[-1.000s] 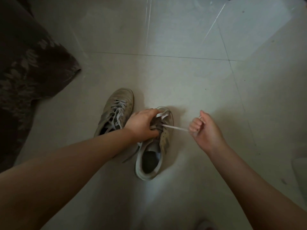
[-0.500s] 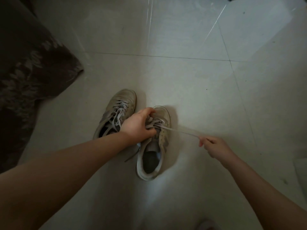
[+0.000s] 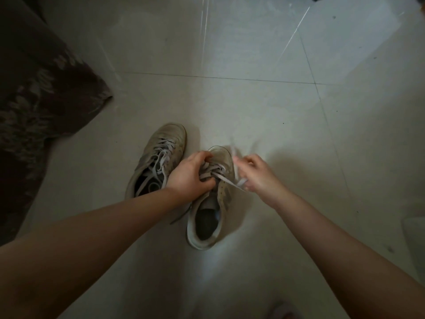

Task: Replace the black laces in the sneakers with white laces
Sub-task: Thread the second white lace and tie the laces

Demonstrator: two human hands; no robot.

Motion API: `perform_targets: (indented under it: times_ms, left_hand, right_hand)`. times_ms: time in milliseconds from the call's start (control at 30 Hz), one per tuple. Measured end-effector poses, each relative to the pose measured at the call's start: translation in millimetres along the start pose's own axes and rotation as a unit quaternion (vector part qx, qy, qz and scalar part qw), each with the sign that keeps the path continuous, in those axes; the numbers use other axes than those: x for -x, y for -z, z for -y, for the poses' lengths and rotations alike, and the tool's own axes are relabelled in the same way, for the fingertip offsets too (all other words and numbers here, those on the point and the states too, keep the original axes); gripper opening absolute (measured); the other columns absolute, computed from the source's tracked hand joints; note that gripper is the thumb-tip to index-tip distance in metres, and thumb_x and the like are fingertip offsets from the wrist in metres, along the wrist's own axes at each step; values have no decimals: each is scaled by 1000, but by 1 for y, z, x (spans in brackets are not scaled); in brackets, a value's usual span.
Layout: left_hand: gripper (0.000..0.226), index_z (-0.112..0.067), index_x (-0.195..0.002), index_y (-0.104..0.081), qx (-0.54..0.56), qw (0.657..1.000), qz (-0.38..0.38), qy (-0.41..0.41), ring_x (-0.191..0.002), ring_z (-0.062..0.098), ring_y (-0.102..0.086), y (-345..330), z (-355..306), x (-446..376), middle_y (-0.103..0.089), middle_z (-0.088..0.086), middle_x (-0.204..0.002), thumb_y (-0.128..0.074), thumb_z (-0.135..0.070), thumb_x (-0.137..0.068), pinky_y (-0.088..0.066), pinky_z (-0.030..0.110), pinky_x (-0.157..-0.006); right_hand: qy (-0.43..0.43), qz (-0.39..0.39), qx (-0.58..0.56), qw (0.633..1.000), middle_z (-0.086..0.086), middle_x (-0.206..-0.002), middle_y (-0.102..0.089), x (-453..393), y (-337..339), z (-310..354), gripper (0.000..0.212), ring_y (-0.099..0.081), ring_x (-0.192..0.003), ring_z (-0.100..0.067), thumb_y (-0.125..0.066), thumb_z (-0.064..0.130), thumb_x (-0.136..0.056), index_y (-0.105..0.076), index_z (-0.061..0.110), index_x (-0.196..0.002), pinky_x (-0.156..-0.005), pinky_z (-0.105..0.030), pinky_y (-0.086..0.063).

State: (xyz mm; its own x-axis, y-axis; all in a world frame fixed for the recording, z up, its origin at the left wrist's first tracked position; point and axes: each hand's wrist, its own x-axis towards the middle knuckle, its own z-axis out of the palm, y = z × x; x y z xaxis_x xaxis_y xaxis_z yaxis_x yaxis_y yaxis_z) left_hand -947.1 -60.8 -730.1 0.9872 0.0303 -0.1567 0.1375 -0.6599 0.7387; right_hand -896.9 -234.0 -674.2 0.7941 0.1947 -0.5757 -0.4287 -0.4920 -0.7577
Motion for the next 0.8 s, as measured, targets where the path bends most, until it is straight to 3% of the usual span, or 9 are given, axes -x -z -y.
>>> perform_targets:
  times_ms: [100, 233, 300, 467, 567, 633, 733, 800]
  left_hand:
    - [60, -25, -129, -46, -5, 1000, -3, 2, -109, 14, -53, 0, 0, 0, -53, -5, -125, -68, -30, -73, -43, 25, -86]
    - [58, -26, -129, -47, -1, 1000, -6, 9, -111, 13, -53, 0, 0, 1, -53, -6, -125, -67, -30, -75, -44, 26, -89]
    - [56, -28, -128, -47, -6, 1000, -6, 10, -111, 11, -52, 2, 0, 1, -53, -8, -125, -67, -30, -76, -45, 27, -89]
    - [53, -31, -127, -47, -2, 1000, 2, 13, -109, 8, -52, 2, -1, 2, -53, -13, -124, -65, -30, -77, -46, 26, -88]
    - [53, -30, -128, -46, -4, 1000, -3, 10, -112, 11, -50, -1, -3, 4, -52, -11, -125, -64, -31, -79, -47, 31, -90]
    - [51, -29, -128, -46, -10, 1000, -10, 7, -113, 13, -49, -2, -4, 6, -51, -10, -125, -63, -33, -80, -47, 32, -89]
    - [49, -29, -128, -46, -12, 1000, -10, 9, -114, 13, -48, -2, -5, 7, -51, -10, -125, -62, -32, -81, -47, 31, -88]
    - [48, -29, -128, -47, -13, 1000, -13, 14, -114, 12, -48, -1, -5, 7, -51, -10, -125, -61, -29, -82, -47, 31, -86]
  right_hand:
    - [91, 12, 292, 952, 1, -95, -54, 1, -7, -12, 37, -54, -86, -17, -62, 44, -85, -42, 17, -101, -75, -33, -44]
    - [189, 6, 446, 875, -4, -101, -57, 1, -6, -16, 16, -54, -92, -25, -55, 33, -91, -55, 19, -99, -72, -31, -40]
    - [172, 6, 434, 884, -3, -91, -60, 0, 7, -23, 8, -55, -86, -25, -55, 28, -92, -59, 22, -90, -66, -30, -37]
    - [37, 72, 378, 922, -2, -85, -63, -4, 59, -55, 20, -57, -85, -18, -60, 24, -91, -58, 22, -71, -64, -23, -35]
    - [65, 79, 308, 946, 5, -85, -66, -4, 49, -58, 15, -58, -85, -8, -61, 28, -90, -66, 20, -79, -70, -13, -38]
    - [100, 76, 277, 953, 11, -87, -69, -5, 36, -54, 19, -60, -85, -1, -61, 34, -90, -72, 19, -88, -75, -15, -42]
    - [106, 79, 234, 963, 16, -81, -68, -3, 28, -46, 14, -58, -77, 7, -62, 34, -89, -72, 27, -81, -69, -12, -41]
    - [96, 102, 255, 957, 15, -74, -64, -2, 33, -49, 16, -55, -70, 5, -62, 29, -90, -70, 28, -76, -65, -15, -39]
